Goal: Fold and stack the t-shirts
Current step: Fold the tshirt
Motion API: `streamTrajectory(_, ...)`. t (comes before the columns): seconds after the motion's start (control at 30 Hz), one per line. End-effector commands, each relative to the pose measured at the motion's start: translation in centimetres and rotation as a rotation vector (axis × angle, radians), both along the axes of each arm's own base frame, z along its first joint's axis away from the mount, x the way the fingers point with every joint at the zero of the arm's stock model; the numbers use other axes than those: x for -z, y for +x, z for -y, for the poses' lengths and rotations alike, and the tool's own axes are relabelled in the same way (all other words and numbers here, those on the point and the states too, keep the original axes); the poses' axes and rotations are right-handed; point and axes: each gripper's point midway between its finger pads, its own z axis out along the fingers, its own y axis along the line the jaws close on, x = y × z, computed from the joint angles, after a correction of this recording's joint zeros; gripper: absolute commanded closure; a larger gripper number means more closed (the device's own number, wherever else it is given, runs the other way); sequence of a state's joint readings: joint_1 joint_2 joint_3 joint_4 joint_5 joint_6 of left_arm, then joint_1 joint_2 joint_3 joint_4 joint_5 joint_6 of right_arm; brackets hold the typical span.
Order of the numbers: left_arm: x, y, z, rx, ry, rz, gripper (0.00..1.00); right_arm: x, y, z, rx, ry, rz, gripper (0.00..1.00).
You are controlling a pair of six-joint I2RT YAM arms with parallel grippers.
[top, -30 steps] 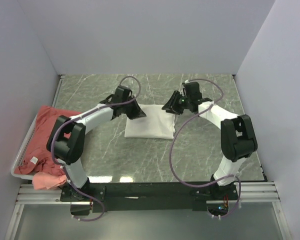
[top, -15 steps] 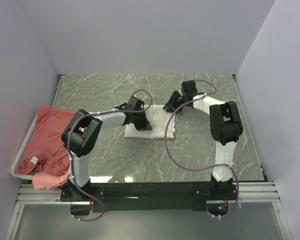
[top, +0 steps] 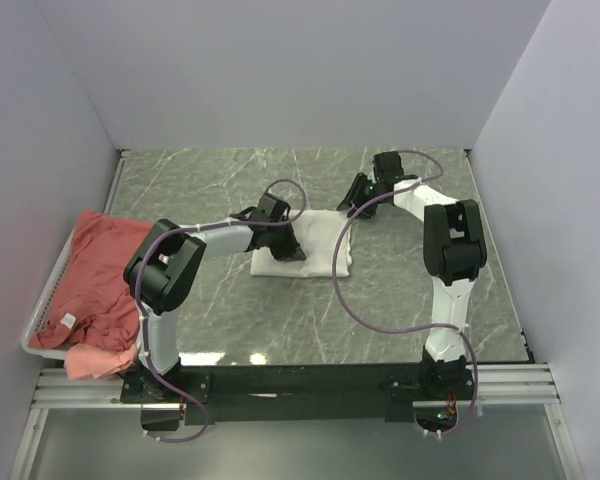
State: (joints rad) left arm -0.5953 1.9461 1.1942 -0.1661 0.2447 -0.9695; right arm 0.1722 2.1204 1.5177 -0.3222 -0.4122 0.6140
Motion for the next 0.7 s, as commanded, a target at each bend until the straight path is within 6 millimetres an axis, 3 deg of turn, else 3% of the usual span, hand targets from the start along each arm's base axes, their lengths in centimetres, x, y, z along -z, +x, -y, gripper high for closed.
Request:
streamTrajectory(0.0,-1.7,0.5,1.0,0.033,-0.005,0.036,0.95,-6.0,-0.2,1.6,0.005,-0.062,0.146,0.50)
streamTrajectory(0.07,-3.0,1.0,1.3,0.044,-0.015,0.058,0.94,-6.1,-1.0,2.0,0.008,-0.069,0.158,0.47)
streamTrajectory(0.2,-5.8,2.0,1.8,0.057,-0.029,0.105,0.90,-4.3,-4.1,2.1,-0.007,-0.053,0.129,0.45)
streamTrajectory(0.37,-7.7,2.0,2.1,0.080,-0.061,0.129,0.89,-2.6,-6.7,1.1,-0.046,-0.018,0.120,0.44)
streamTrajectory(0.47,-7.5,0.7,2.8,0.116,-0.113,0.097,0.89,-1.9,-7.4,0.6,-0.062,-0.022,0.114,0.44)
streamTrajectory(0.57,-6.0,-0.6,2.9,0.118,-0.103,0.075,0.89,-1.5,-7.8,0.4,-0.062,-0.024,0.114,0.44)
streamTrajectory(0.67,-3.2,-2.1,2.8,0.122,-0.104,0.014,0.91,-1.1,-7.8,0.2,-0.061,-0.030,0.103,0.44)
